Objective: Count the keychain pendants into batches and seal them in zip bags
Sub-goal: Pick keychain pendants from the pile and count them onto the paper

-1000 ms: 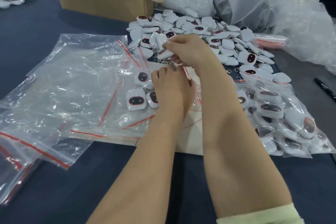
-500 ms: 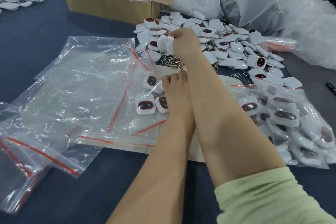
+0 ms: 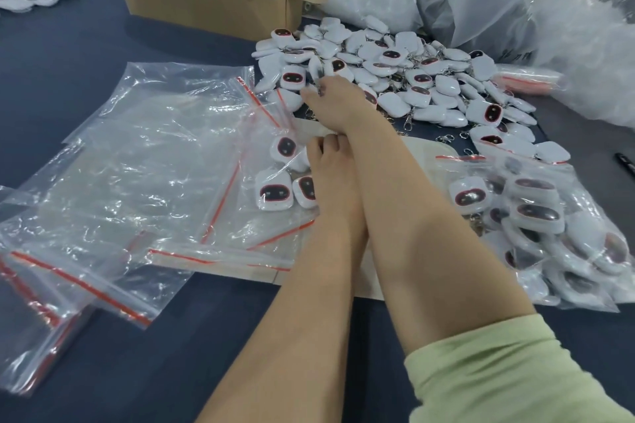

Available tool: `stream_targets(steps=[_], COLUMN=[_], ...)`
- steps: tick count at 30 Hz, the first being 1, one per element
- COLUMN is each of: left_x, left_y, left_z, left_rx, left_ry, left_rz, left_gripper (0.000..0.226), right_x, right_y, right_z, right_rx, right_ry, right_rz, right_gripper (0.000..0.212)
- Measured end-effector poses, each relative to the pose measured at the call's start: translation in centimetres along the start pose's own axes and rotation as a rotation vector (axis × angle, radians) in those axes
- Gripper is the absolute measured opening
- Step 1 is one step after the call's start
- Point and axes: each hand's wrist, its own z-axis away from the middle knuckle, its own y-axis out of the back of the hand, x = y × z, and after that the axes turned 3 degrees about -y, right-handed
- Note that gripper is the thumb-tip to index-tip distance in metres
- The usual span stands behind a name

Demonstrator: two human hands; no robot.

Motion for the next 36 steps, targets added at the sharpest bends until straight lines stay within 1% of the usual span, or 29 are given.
stream_targets(steps=[1,2,3,5,6,7,8,9,10,11,13,14,16,18,19,21,22,26,27,29,31,33,36], left_x=[0.2,0.4,0.7,0.9,0.9,1.0,1.1,1.3,1.4,1.4,1.5,1.5,2.0,2.7,3.1,3.8,4.0,4.3,4.3,4.4,4.4,4.4,4.4], left_y=[-0.3,-0.2,0.0,0.2,0.1,0.5,0.5,0.8,0.8,0.7,0.8,1.0,1.3,1.3,1.0,0.5,0.4,0.5,0.6,0.5,0.5,0.4,0.3], left_z=[0.0,0.0,0.0,0.0,-0.1,-0.1,0.0,0.0,0.0,0.1,0.1,0.1,0.0,0.1,0.1,0.3,0.3,0.4,0.5,0.6,0.6,0.5,0.4], left_rx=[-0.033,-0.018,-0.055,-0.034,-0.01,-0.009,-0.014,-0.011,0.003,0.008,-0.002,-0.015,-0.059,-0.088,-0.083,-0.077,-0.081,-0.111,-0.112,-0.104,-0.106,-0.106,-0.096], left_ry=[0.028,0.027,0.034,0.052,0.061,0.07,0.091,0.094,0.086,0.077,0.087,0.096,0.125,0.131,0.119,0.086,0.075,0.073,0.075,0.07,0.072,0.073,0.082], left_rz=[-0.029,-0.01,-0.01,-0.026,-0.003,-0.011,-0.007,0.017,0.028,0.03,0.02,0.033,0.051,0.059,0.058,0.074,0.107,0.308,0.338,0.359,0.367,0.361,0.344], left_gripper=[0.033,0.033,0.033,0.03,0.028,0.027,0.026,0.025,0.025,0.026,0.025,0.025,0.024,0.026,0.029,0.04,0.044,0.05,0.049,0.04,0.03,0.029,0.031], right_x=[0.2,0.4,0.6,1.3,1.6,1.9,2.4,3.0,3.7,4.3,5.6,6.1,7.0,7.2,7.2,7.4,7.4,7.7,7.8,7.8,7.9,8.0,8.0], right_y=[0.2,0.3,0.5,1.1,1.3,1.4,1.4,1.3,1.3,1.5,1.7,1.8,1.5,1.0,0.7,0.5,0.5,0.7,0.7,0.6,0.5,0.4,0.3], right_z=[0.2,0.4,0.7,1.1,1.5,2.1,2.6,3.2,3.7,4.4,5.5,6.0,6.6,7.1,7.2,7.0,6.9,6.5,6.4,6.2,6.0,5.9,5.7], right_rx=[0.068,0.156,0.258,0.436,0.462,0.44,0.397,0.352,0.305,0.261,0.208,0.206,0.245,0.287,0.315,0.36,0.372,0.398,0.402,0.403,0.415,0.414,0.404], right_ry=[-0.003,-0.018,-0.046,-0.127,-0.157,-0.165,-0.166,-0.172,-0.181,-0.187,-0.207,-0.23,-0.268,-0.238,-0.216,-0.202,-0.202,-0.237,-0.242,-0.246,-0.244,-0.225,-0.203], right_rz=[-0.109,-0.247,-0.39,-0.738,-0.972,-1.209,-1.395,-1.511,-1.567,-1.577,-1.521,-1.496,-1.489,-1.512,-1.469,-1.317,-1.298,-1.425,-1.434,-1.479,-1.452,-1.411,-1.417], right_gripper=[0.05,0.046,0.041,0.025,0.018,0.018,0.022,0.027,0.029,0.028,0.011,0.007,0.012,0.011,0.01,0.016,0.016,0.013,0.015,0.019,0.019,0.017,0.015])
